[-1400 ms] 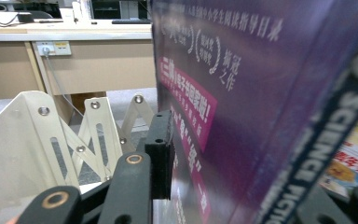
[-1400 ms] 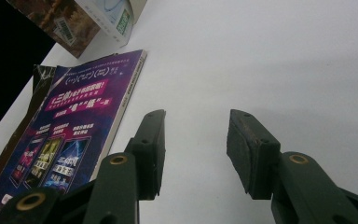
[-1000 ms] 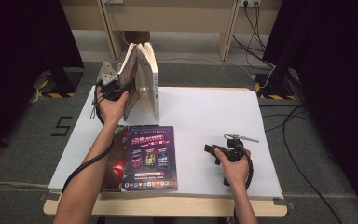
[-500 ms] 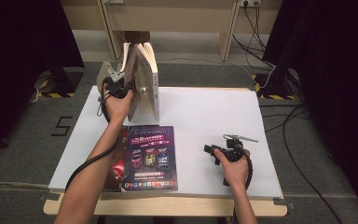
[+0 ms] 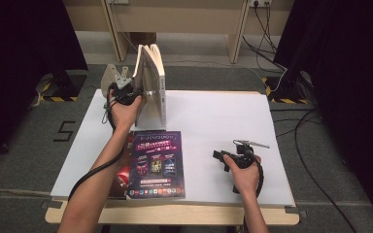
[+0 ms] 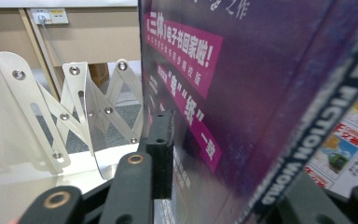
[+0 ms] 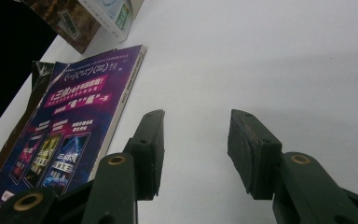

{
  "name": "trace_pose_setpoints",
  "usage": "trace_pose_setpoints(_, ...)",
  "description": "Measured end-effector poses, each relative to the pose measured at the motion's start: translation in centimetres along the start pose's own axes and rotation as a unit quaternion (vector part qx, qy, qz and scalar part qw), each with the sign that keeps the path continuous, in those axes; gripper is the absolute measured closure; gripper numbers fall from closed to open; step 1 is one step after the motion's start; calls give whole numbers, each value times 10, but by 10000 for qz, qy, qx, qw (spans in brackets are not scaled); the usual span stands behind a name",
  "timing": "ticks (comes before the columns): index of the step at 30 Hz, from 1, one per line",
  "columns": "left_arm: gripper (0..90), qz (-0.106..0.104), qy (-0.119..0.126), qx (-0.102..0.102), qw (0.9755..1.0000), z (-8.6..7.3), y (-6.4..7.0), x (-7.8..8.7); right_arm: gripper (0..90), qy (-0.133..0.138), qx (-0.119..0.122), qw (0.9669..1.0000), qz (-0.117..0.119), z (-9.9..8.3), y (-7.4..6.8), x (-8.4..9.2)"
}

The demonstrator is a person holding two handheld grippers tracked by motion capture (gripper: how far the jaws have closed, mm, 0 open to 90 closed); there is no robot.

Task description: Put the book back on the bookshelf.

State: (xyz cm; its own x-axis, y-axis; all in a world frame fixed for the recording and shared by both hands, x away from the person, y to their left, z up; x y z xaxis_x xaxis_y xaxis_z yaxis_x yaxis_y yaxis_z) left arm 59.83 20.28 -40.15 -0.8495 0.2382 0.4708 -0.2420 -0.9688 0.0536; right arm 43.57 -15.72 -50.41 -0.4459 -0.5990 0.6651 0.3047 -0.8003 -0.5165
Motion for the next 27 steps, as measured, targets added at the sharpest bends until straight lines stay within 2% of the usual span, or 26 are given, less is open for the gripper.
trace_pose_setpoints(4, 616, -88, -72, 36, 9999, -1, 0, 1, 565, 15, 72, 10000, -18, 0, 0, 0)
trace_pose_setpoints(9, 578, -132, -97, 120, 9998, -3, -4, 4, 565, -28, 30, 10000, 1, 0, -1, -1)
trace_pose_setpoints(17, 547, -146, -117, 74, 9998, -5, -5, 10, 564, -26, 66, 10000, -13, -1, -2, -2)
trace_pose_setpoints(27, 493, -376, -207, 368, 9984, -13, -10, 19, 565, -49, 43, 10000, -12, -1, -3, -3)
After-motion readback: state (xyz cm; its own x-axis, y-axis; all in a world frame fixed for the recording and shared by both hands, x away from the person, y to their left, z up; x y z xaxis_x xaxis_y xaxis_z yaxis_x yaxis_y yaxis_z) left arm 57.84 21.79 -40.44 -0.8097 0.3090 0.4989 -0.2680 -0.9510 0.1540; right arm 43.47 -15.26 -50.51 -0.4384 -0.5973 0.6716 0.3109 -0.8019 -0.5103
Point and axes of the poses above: each handheld gripper's, and its own axes: x roughly backward along the jaws, z roughly out of its top, y roughly to its right, the point moved 5 cm from there along -x, roughly forward along the jaws, and after that the axes turned 10 degrees about -y, right-handed, at the moved point
